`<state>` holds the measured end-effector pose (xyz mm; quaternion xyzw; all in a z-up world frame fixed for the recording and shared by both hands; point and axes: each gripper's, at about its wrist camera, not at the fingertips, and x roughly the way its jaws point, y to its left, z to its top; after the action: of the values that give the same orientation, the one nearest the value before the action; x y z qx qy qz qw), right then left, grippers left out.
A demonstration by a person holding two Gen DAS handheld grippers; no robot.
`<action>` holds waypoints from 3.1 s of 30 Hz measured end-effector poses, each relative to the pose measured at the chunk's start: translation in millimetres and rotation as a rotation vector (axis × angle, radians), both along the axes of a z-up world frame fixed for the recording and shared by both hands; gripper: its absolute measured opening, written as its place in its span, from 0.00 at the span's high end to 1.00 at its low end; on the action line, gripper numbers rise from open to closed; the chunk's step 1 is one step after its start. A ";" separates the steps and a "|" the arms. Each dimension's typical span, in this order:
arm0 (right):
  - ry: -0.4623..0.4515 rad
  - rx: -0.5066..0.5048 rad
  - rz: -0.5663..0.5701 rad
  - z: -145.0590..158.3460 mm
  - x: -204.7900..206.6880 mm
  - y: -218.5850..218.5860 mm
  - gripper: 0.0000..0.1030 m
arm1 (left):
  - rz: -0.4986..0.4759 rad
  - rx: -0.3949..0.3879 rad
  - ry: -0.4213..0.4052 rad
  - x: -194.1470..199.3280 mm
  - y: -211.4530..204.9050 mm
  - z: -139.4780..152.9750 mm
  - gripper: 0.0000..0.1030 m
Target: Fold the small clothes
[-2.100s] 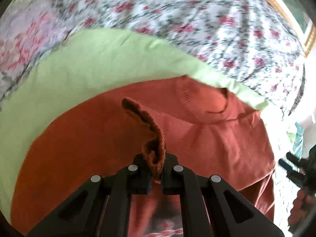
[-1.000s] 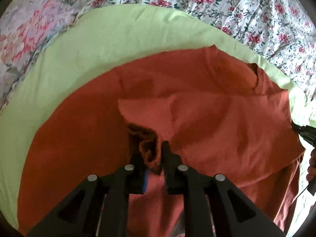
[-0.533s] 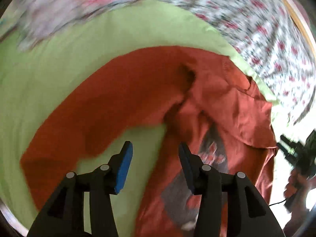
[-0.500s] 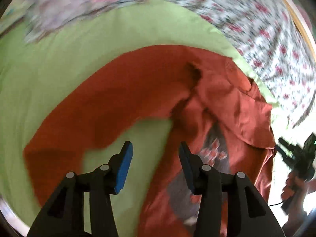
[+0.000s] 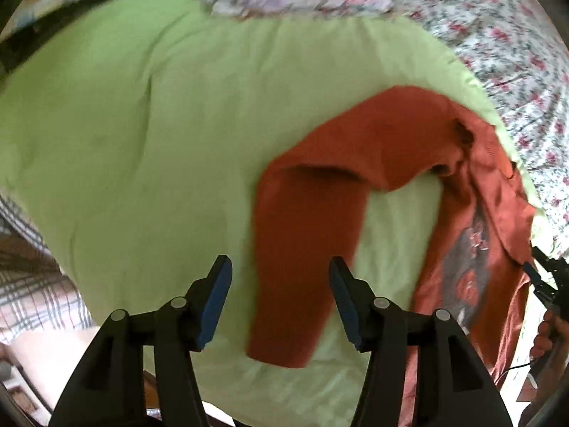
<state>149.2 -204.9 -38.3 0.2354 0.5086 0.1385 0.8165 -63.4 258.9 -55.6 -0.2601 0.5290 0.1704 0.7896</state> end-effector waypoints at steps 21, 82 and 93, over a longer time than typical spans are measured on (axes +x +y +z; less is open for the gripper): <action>-0.027 0.020 -0.122 9.0 -11.8 -40.1 0.45 | -0.387 0.236 -0.427 131.0 -104.2 140.5 0.98; -0.225 -0.075 -0.128 31.8 60.8 -115.3 0.96 | -0.442 0.363 -0.055 229.5 -194.7 -21.8 0.45; -0.080 -0.069 -0.328 -9.8 57.8 -176.0 0.96 | -0.389 0.363 -0.048 231.9 -183.7 -25.9 0.44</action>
<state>207.0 -380.9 -48.0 0.2815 0.4349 -0.0048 0.8553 168.4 75.2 -81.5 -0.0116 0.5111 0.1012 0.8535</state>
